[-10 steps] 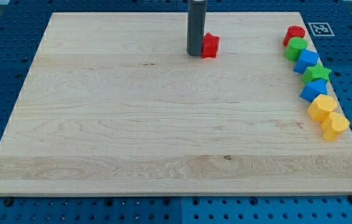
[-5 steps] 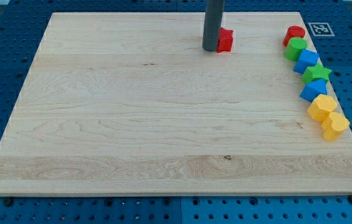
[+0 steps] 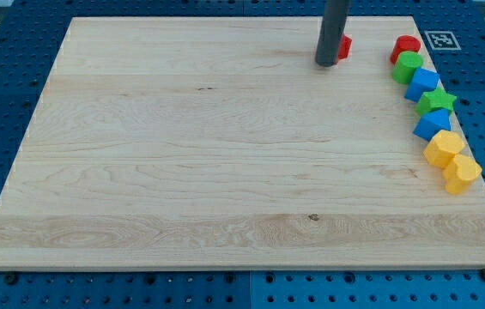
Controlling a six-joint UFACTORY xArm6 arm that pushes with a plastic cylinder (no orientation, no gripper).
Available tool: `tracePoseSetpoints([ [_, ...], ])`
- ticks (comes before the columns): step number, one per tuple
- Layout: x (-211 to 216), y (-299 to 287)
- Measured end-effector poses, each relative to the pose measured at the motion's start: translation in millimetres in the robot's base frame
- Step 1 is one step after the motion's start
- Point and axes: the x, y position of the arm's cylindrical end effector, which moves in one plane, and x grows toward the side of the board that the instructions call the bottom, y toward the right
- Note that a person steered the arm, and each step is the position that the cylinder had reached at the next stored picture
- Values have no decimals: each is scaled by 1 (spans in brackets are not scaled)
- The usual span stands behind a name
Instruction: Move the red star into the red circle
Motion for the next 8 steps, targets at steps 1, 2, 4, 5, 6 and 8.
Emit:
tracePoseSetpoints([
  [1,-16,5],
  [2,-29,0],
  [4,-54,-13],
  [5,-72,5],
  [6,-72,36],
  [8,-72,77],
])
